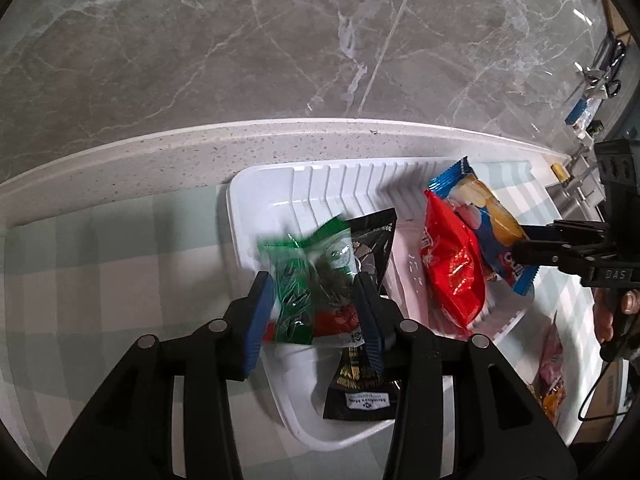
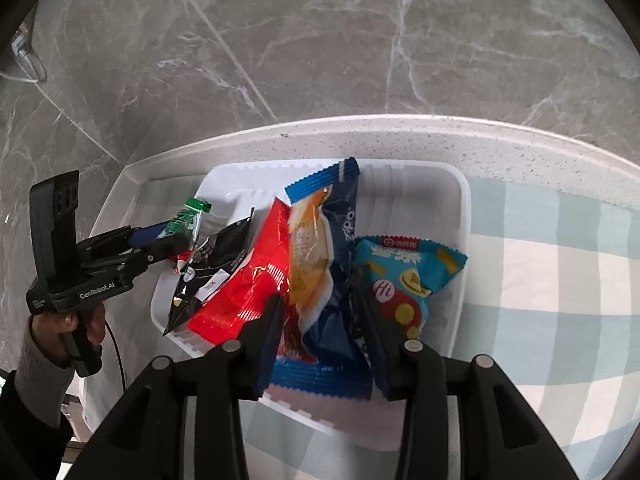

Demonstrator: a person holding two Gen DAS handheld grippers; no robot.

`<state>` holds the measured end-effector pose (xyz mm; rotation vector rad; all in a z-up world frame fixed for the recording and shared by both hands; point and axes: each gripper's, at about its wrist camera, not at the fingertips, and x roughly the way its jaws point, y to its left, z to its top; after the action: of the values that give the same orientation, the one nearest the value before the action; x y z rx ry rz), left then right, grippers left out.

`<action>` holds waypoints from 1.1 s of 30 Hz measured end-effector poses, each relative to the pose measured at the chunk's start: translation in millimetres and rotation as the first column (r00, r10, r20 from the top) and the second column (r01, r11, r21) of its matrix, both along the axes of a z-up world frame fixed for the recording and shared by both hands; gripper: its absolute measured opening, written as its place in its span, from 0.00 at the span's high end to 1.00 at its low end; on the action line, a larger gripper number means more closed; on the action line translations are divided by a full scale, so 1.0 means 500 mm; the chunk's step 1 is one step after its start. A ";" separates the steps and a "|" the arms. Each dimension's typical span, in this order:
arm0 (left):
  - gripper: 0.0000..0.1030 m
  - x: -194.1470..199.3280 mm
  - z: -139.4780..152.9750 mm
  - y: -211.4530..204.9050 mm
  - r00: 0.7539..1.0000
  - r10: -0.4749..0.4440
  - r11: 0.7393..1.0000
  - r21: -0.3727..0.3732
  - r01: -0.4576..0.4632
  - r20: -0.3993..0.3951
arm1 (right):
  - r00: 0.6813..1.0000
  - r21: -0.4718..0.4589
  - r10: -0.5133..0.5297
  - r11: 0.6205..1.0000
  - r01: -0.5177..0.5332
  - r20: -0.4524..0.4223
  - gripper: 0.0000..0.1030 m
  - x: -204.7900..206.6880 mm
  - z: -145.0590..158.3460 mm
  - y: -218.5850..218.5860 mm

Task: Organize snacks
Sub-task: 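Carry the green packet and blue-wrapped bread over the white tray, then open both tools to drop the packets into the white tray, then move both tools back over the remaining snack pile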

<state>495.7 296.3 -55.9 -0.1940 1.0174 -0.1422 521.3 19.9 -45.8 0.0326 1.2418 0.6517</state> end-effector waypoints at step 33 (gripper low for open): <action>0.56 -0.456 0.041 -0.299 0.985 -0.139 0.973 -0.200 0.117 -0.098 | 0.994 -0.112 0.058 0.993 -0.047 0.091 0.48 -0.434 0.055 -0.237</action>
<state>267.9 146.6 -35.6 -0.3166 1.1282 -0.3525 304.2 -98.5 -18.2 -0.1213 1.1888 0.6225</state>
